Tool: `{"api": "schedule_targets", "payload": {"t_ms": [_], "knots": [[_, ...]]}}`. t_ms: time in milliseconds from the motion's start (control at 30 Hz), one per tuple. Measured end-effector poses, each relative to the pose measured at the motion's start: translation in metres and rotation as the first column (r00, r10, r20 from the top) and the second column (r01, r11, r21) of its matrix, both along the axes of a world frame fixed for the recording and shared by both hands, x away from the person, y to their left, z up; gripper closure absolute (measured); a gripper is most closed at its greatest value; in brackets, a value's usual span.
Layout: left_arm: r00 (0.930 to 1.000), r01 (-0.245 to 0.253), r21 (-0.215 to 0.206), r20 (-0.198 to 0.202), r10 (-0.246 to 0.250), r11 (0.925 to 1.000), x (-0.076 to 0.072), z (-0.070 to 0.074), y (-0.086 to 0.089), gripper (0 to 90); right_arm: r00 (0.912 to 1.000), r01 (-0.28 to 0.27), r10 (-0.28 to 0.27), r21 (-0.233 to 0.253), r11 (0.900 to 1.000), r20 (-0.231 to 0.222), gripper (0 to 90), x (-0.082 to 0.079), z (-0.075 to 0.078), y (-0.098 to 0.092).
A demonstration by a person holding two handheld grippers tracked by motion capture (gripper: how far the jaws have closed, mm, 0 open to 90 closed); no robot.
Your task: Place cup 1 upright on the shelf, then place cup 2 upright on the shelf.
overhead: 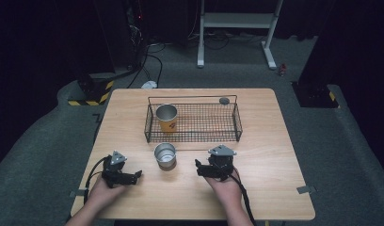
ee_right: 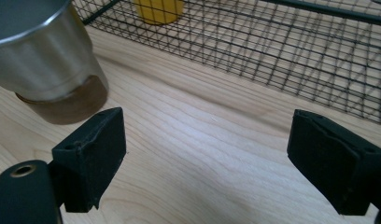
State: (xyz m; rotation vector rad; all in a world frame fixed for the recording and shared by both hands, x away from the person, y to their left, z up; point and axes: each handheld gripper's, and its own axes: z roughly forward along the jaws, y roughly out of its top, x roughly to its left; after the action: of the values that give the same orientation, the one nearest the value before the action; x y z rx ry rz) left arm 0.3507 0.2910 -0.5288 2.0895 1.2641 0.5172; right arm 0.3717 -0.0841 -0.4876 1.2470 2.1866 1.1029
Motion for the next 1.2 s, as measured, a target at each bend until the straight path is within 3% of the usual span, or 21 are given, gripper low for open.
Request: {"api": "schedule_targets", "payload": {"t_ms": [300, 800, 933, 1200], "knots": [[1.0, 0.002, -0.001, 0.001, -0.002, 1.0, 0.0, 0.0, 0.0, 0.6, 0.9986, -0.05, 0.049, 0.006, 0.999, 0.019, 11.9, 0.001, -0.002, 0.017], [1.0, 0.002, 0.001, 0.007, -0.002, 1.0, -0.002, 0.0, 0.001, 1.4, 0.9913, -0.131, 0.131, -0.012, 0.991, 0.009, 11.8, -0.004, -0.009, 0.042], [1.0, 0.002, -0.002, 0.004, -0.002, 1.0, -0.003, 0.0, 0.001, 1.4, 0.9896, -0.141, 0.141, -0.002, 0.99, 0.026, 11.7, -0.007, -0.007, 0.047], [1.0, 0.001, -0.007, 0.003, -0.001, 1.0, -0.002, 0.0, 0.002, 1.0, 0.9824, -0.186, 0.186, 0.017, 0.982, 0.018, 10.4, -0.013, -0.005, 0.062]]}}
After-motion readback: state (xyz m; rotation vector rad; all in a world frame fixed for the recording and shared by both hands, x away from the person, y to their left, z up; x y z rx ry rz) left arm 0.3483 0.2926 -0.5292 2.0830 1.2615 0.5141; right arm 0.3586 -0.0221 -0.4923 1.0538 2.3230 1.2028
